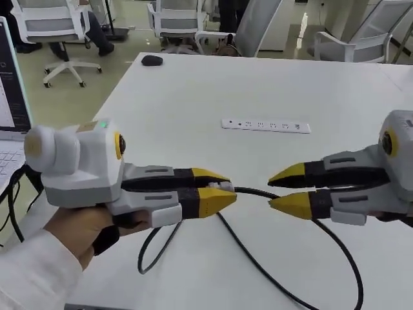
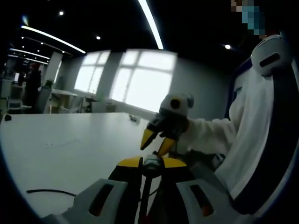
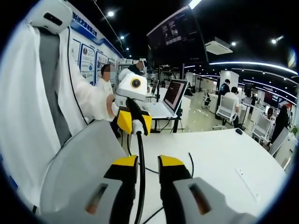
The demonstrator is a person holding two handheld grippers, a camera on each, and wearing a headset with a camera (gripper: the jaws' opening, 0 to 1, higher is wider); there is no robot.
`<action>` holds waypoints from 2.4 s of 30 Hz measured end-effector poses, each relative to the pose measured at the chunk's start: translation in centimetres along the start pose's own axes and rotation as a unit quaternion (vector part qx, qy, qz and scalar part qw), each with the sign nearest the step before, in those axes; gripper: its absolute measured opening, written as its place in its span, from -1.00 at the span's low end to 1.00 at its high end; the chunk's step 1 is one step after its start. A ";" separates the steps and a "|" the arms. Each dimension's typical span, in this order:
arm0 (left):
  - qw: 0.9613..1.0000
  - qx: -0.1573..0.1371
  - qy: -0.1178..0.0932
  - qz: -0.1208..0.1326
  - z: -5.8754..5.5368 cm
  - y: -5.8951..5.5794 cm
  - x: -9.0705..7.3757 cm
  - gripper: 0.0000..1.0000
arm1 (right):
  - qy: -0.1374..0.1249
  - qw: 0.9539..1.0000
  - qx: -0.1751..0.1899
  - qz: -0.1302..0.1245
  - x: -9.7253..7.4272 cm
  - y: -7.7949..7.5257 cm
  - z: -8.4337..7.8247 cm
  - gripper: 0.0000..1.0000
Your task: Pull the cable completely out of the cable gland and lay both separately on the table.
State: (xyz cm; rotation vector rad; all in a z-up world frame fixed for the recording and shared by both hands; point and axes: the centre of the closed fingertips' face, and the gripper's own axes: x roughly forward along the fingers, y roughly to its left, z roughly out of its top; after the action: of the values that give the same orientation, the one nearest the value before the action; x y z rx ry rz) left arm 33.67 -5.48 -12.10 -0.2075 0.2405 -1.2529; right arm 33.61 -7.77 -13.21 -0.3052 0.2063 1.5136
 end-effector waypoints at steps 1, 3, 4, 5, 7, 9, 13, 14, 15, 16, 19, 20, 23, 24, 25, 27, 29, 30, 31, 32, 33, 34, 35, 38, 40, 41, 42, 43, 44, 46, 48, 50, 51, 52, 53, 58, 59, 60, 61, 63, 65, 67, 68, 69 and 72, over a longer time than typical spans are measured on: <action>1.000 0.000 0.000 -0.001 0.0 0.0 0.1 -0.68 | -0.002 1.000 -0.002 0.003 0.3 0.1 0.2 -0.67; 1.000 0.001 0.000 -0.002 0.0 -0.1 0.2 -0.68 | -0.003 1.000 -0.007 0.009 0.8 0.2 0.4 -0.68; 1.000 0.001 0.000 -0.003 0.1 -0.2 0.2 -0.68 | -0.004 1.000 -0.009 0.013 1.2 0.4 0.6 -0.68; 1.000 0.002 0.001 -0.003 0.0 -0.2 0.2 -0.68 | -0.006 1.000 -0.010 0.015 1.4 0.4 0.7 -0.68; 1.000 0.002 0.002 -0.004 0.0 -0.2 0.2 -0.68 | -0.010 1.000 -0.012 0.019 1.6 0.5 0.9 -0.70; 1.000 0.002 0.002 -0.004 0.0 -0.2 0.2 -0.68 | -0.013 1.000 -0.013 0.021 1.7 0.6 1.1 -0.73; 1.000 0.002 0.002 -0.003 -0.1 -0.1 0.1 -0.68 | -0.017 0.999 -0.013 0.030 1.9 0.8 1.2 -0.81; 1.000 0.003 0.002 -0.003 -0.1 -0.1 0.0 -0.68 | -0.017 0.999 -0.013 0.031 2.0 0.8 1.2 -0.82; 1.000 0.003 0.001 -0.003 0.0 -0.1 0.0 -0.68 | -0.018 0.999 -0.013 0.034 2.0 0.9 1.2 -0.86; 1.000 0.003 0.001 -0.003 0.0 -0.1 0.0 -0.68 | -0.020 0.999 -0.014 0.036 2.0 1.0 1.2 -0.89; 1.000 0.003 0.000 -0.003 0.0 0.0 0.0 -0.68 | -0.021 0.999 -0.015 0.038 2.0 1.0 1.2 -0.92; 1.000 0.003 0.000 -0.003 0.0 0.0 0.0 -0.68 | -0.022 0.999 -0.016 0.038 2.0 1.0 1.2 -0.92; 1.000 0.003 0.001 -0.004 0.0 0.0 0.0 -0.68 | -0.022 0.999 -0.017 0.038 2.0 1.0 1.1 -0.92; 1.000 0.003 0.000 -0.004 0.0 0.0 0.0 -0.68 | -0.023 0.999 -0.017 0.037 2.0 1.0 1.1 -0.93; 1.000 0.002 0.000 -0.004 0.0 0.0 0.1 -0.68 | -0.023 0.999 -0.018 0.037 2.0 1.0 1.1 -0.93; 1.000 0.003 0.000 -0.005 0.0 0.0 0.1 -0.68 | -0.024 0.999 -0.018 0.037 2.0 1.0 1.1 -0.93; 1.000 0.004 0.001 -0.004 0.0 0.1 0.1 -0.68 | -0.024 0.999 -0.017 0.037 2.0 0.9 0.9 -0.93; 1.000 0.004 0.002 -0.002 0.0 0.2 0.0 -0.68 | -0.023 0.999 -0.016 0.035 1.9 0.8 0.8 -0.93; 1.000 0.004 0.002 -0.001 0.0 0.3 -0.1 -0.68 | -0.024 0.999 -0.014 0.034 1.8 0.8 0.7 -0.93; 1.000 0.004 0.001 0.001 0.0 0.4 -0.2 -0.68 | -0.024 0.999 -0.011 0.031 1.6 0.6 0.6 -0.93; 1.000 0.003 0.000 0.003 0.0 0.5 -0.4 -0.68 | -0.024 0.999 -0.010 0.029 1.5 0.6 0.5 -0.93; 1.000 0.003 -0.001 0.004 0.1 0.6 -0.6 -0.68 | -0.023 0.999 -0.009 0.026 1.3 0.4 0.3 -0.93; 1.000 0.002 -0.002 0.006 0.1 0.7 -0.7 -0.68 | -0.022 0.999 -0.007 0.024 1.2 0.4 0.2 -0.93; 1.000 0.002 -0.002 0.009 0.1 0.9 -1.0 -0.68 | -0.017 1.000 -0.003 0.020 0.8 0.2 -0.4 -0.94; 1.000 0.001 -0.002 0.011 0.0 1.0 -1.1 -0.68 | -0.014 1.000 0.001 0.018 0.5 0.1 -0.8 -0.94; 1.000 0.001 -0.002 0.013 0.0 1.1 -1.1 -0.68 | -0.013 1.000 0.003 0.016 0.3 0.0 -1.1 -0.94; 1.000 0.000 -0.003 0.015 0.0 1.2 -1.2 -0.68 | -0.012 1.000 0.005 0.014 0.2 -0.1 -1.3 -0.94; 1.000 0.000 -0.003 0.016 0.0 1.2 -1.3 -0.68 | -0.009 1.000 0.009 0.011 -0.1 -0.1 -1.7 -0.94; 1.000 0.000 -0.004 0.018 0.0 1.3 -1.4 -0.68 | -0.008 1.000 0.010 0.010 -0.2 -0.2 -1.9 -0.94; 1.000 -0.001 -0.006 0.020 0.1 1.5 -1.6 -0.68 | -0.005 1.000 0.018 0.004 -0.6 -0.3 -2.5 -0.94; 1.000 -0.002 -0.007 0.022 0.1 1.6 -1.7 -0.68 | 0.001 1.000 0.024 -0.001 -1.0 -0.4 -3.2 -0.94; 1.000 -0.003 -0.007 0.024 0.1 1.7 -1.8 -0.68 | 0.007 1.000 0.029 -0.006 -1.3 -0.5 -3.9 -0.94; 1.000 -0.003 -0.007 0.025 0.1 1.8 -1.9 -0.68 | 0.009 0.999 0.032 -0.008 -1.5 -0.6 -4.2 -0.94; 1.000 -0.003 -0.007 0.025 0.1 1.8 -1.9 -0.68 | 0.012 0.999 0.035 -0.011 -1.7 -0.7 -4.5 -0.94; 1.000 -0.003 -0.007 0.025 0.1 1.8 -2.0 -0.68 | 0.014 0.999 0.038 -0.012 -1.9 -0.7 -4.8 -0.94; 1.000 -0.004 -0.006 0.031 0.0 2.1 -2.5 -0.68 | 0.023 0.998 0.053 -0.027 -3.0 -1.0 -6.2 -0.94; 0.999 -0.005 -0.007 0.032 0.0 2.1 -2.6 -0.68 | 0.024 0.998 0.055 -0.028 -3.1 -1.0 -6.4 -0.94; 0.999 -0.006 -0.007 0.032 0.0 2.1 -2.7 -0.68 | 0.025 0.997 0.058 -0.031 -3.3 -1.0 -6.7 -0.94; 0.999 -0.006 -0.007 0.033 0.0 2.1 -2.7 -0.68 | 0.026 0.997 0.060 -0.033 -3.4 -1.0 -6.8 -0.94; 0.999 -0.006 -0.006 0.033 -0.1 2.1 -2.7 -0.68 | 0.028 0.997 0.064 -0.035 -3.5 -1.0 -7.1 -0.94; 0.999 -0.004 -0.004 0.032 -0.2 2.1 -2.6 -0.68 | 0.029 0.997 0.066 -0.035 -3.5 -0.9 -7.2 -0.94; 0.999 -0.002 -0.002 0.032 -0.1 2.0 -2.5 -0.68 | 0.033 0.997 0.067 -0.035 -3.5 -0.8 -7.3 -0.93; 0.999 -0.002 -0.003 0.032 -0.1 2.0 -2.5 -0.68 | 0.035 0.996 0.068 -0.037 -3.5 -0.9 -7.3 -0.93; 0.999 -0.002 -0.003 0.033 0.0 2.1 -2.5 -0.68 | 0.037 0.996 0.068 -0.040 -3.5 -1.0 -7.2 -0.93; 0.999 -0.002 -0.003 0.034 0.1 2.2 -2.5 -0.68 | 0.038 0.996 0.063 -0.046 -3.6 -1.4 -6.6 -0.89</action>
State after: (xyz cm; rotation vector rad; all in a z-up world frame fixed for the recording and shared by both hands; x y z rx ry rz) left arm 34.99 -2.48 -12.46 -0.2056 0.2429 -1.1843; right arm 35.22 -13.38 -18.13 -0.2680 0.3414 1.3923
